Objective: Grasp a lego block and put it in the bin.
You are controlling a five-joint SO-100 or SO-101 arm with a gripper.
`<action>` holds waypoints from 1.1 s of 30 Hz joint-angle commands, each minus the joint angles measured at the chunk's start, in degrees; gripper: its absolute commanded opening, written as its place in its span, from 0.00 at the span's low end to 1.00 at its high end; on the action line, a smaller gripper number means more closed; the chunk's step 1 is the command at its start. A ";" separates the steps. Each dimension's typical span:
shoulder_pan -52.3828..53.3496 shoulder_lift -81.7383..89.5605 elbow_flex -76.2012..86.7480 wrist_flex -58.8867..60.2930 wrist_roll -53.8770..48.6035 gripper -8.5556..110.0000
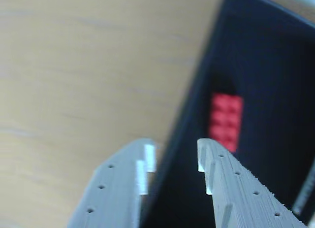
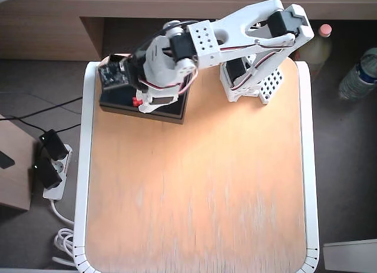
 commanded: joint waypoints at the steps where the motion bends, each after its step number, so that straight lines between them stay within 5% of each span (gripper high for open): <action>1: -7.73 6.24 -1.49 0.44 -0.88 0.08; 21: -53.88 23.38 -0.35 0.35 -2.81 0.07; 33: -60.56 38.41 21.62 -2.37 -1.76 0.07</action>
